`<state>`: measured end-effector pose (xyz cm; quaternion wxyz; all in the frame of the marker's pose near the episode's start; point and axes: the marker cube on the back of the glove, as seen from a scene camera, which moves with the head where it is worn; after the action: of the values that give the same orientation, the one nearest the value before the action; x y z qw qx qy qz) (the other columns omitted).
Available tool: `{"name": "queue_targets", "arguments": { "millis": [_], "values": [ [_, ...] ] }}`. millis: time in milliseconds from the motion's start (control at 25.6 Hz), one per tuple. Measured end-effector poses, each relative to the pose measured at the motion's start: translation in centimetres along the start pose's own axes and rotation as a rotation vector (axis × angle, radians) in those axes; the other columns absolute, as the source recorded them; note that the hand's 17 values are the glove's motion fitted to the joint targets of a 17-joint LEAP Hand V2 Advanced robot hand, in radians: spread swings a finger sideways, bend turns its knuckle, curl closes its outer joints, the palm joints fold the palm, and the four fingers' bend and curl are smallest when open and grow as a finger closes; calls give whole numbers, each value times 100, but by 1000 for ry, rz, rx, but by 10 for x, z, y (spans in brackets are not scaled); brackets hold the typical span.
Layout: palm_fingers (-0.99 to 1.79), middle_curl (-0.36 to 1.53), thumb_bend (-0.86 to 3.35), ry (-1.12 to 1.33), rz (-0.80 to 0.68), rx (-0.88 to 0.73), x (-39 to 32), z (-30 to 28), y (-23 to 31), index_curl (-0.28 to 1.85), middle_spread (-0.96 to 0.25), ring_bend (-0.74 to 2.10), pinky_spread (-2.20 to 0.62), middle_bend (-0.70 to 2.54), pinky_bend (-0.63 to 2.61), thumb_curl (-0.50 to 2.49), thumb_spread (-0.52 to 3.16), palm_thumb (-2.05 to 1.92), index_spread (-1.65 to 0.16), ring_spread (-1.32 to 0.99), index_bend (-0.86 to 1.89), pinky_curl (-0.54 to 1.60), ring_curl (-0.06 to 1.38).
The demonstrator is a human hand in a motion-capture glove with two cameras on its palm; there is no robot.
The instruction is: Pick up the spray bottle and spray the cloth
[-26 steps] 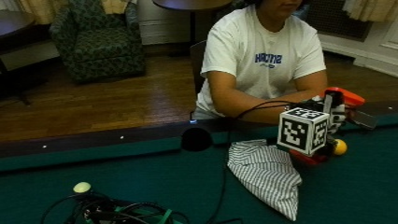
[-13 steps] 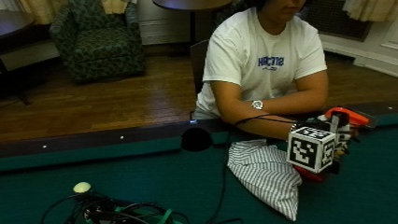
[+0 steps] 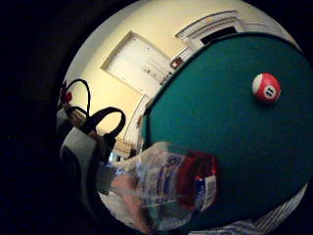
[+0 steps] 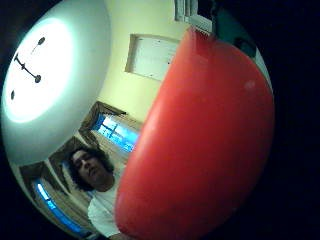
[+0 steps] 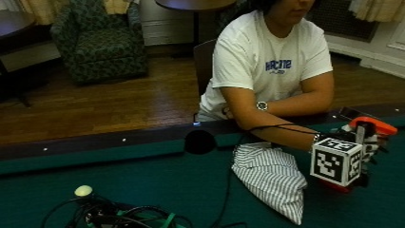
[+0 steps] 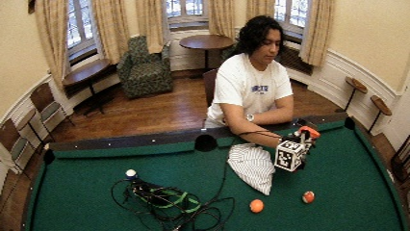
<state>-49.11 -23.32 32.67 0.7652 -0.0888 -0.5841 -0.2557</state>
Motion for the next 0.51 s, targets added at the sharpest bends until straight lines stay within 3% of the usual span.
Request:
{"name": "queue_targets", "arguments": {
  "millis": [509],
  "values": [
    [135,60,-2,10,-4,31,16,16,-47,67,-21,81,-32,59,53,87,56,94,-27,-22,19,42,50]
  ]
}}
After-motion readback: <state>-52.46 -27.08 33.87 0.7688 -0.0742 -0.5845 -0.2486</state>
